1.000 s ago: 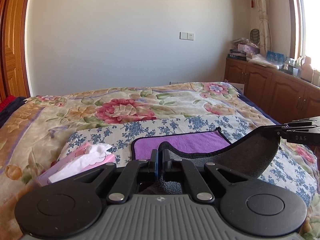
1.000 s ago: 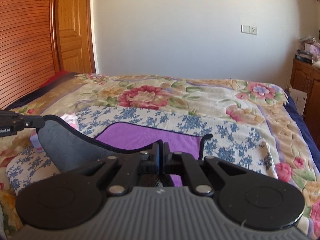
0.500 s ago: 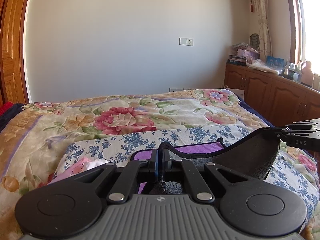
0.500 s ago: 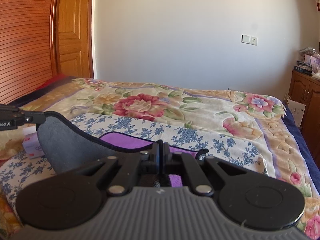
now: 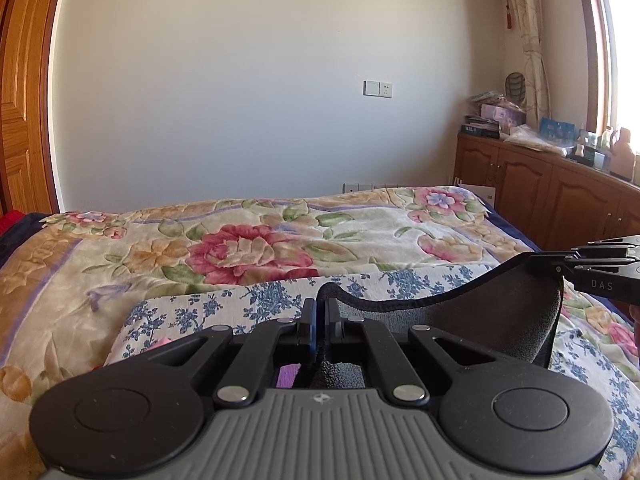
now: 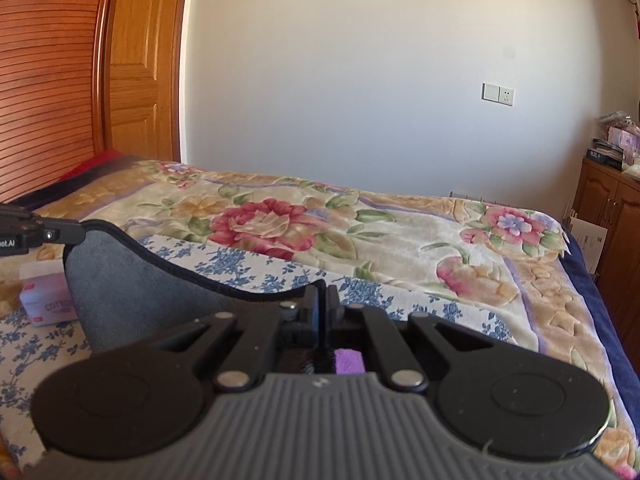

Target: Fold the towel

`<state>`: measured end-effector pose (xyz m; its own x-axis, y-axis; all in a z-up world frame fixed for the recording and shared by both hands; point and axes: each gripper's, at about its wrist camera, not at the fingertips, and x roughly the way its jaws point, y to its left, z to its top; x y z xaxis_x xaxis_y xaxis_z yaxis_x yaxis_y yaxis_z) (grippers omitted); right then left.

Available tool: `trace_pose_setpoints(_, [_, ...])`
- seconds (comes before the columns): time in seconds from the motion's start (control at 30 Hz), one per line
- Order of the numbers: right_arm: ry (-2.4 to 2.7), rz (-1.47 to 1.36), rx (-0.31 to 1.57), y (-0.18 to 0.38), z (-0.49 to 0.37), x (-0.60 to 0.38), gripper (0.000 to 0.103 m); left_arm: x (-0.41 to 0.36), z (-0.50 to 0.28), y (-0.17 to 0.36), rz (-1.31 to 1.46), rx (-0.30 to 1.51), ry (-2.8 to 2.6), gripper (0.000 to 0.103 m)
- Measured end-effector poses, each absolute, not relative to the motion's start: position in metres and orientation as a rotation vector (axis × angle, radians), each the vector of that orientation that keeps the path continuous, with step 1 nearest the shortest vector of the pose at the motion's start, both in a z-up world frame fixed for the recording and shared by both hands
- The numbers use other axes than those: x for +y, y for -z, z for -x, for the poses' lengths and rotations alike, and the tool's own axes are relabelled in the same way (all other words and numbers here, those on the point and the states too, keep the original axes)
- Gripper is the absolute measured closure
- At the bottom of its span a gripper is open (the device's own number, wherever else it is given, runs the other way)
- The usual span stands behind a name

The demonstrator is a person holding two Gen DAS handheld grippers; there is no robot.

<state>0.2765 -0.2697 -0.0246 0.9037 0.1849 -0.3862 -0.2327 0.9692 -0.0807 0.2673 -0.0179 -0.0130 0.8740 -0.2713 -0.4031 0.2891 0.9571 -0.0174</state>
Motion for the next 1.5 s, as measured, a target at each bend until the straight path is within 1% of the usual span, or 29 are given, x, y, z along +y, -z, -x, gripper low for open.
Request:
trace_pose_setpoints(0.9, [-0.21,0.153,0.35,0.029,-0.322,-0.272,0.099,-0.028,-0.309,0.012,-0.038,0.38,0.266,0.099])
trace_pose_setpoints(1.5, [-0.17,0.185,0.365,0.046,-0.353,-0.281,0.1,-0.036,-0.349,0.027,-0.044,0.382,0.23,0.099])
